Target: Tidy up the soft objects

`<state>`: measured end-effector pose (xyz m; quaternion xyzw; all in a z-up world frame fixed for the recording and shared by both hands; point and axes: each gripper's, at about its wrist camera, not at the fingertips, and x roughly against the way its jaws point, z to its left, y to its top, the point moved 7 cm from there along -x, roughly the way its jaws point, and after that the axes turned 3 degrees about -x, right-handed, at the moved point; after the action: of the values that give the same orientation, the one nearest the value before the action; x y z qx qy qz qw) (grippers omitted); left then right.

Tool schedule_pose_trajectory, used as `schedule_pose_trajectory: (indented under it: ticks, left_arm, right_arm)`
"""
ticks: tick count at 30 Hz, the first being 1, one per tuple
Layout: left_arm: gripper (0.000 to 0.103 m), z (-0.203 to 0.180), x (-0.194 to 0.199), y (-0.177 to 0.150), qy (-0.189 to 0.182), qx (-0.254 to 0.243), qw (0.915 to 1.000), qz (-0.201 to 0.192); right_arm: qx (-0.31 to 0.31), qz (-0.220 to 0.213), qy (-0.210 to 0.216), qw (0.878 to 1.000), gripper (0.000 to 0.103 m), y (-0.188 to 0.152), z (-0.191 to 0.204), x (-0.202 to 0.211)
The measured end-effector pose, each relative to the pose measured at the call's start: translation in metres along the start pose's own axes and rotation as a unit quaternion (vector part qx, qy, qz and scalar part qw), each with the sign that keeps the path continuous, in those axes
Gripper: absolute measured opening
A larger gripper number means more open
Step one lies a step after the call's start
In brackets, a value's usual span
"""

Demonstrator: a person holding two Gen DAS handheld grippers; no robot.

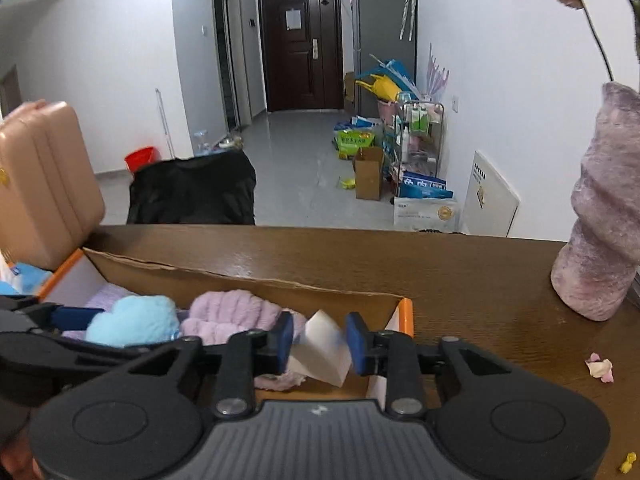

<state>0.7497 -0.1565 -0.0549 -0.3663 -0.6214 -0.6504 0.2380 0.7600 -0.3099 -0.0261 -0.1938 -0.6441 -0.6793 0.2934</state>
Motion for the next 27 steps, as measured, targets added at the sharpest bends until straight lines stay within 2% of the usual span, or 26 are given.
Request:
schedule_pose_trajectory:
  ticks: [2, 4, 7, 11, 17, 19, 21, 25, 27]
  left_arm:
    - [0.099, -0.003, 0.001, -0.002, -0.022, -0.009, 0.9997, 0.012]
    - [0.099, 0.0, 0.013, -0.001, -0.021, -0.008, 0.9998, -0.002]
    - [0.099, 0.002, 0.043, 0.002, -0.024, -0.027, 0.999, -0.028]
    - [0.101, 0.011, 0.097, 0.009, -0.002, -0.043, 0.9957, -0.082]
    - [0.102, 0.029, 0.175, 0.006, 0.029, -0.029, 0.9908, -0.129]
    - [0.103, 0.033, 0.207, 0.001, 0.034, -0.019, 0.9868, -0.157]
    - [0.103, 0.036, 0.237, -0.007, 0.04, -0.019, 0.9807, -0.19]
    - [0.103, 0.042, 0.294, -0.042, 0.041, -0.018, 0.9578, -0.284]
    - [0.103, 0.045, 0.315, -0.062, 0.042, -0.013, 0.9486, -0.313]
  right_arm:
    - [-0.002, -0.005, 0.007, 1.0, 0.044, -0.001, 0.002, 0.002]
    - [0.001, -0.017, 0.005, 1.0, 0.045, 0.001, 0.004, 0.012]
    - [0.006, -0.038, -0.002, 0.999, 0.053, 0.009, 0.0, 0.04]
    - [0.005, -0.059, -0.012, 0.998, 0.055, 0.022, -0.011, 0.087]
    - [0.014, -0.092, -0.022, 0.995, 0.065, 0.026, -0.01, 0.174]
    - [0.014, -0.107, -0.02, 0.994, 0.069, 0.026, -0.006, 0.205]
    - [0.019, -0.124, -0.017, 0.992, 0.077, 0.022, 0.0, 0.232]
    - [0.028, -0.167, -0.012, 0.985, 0.08, 0.003, 0.015, 0.287]
    - [0.027, -0.191, -0.007, 0.981, 0.089, -0.013, 0.024, 0.31]
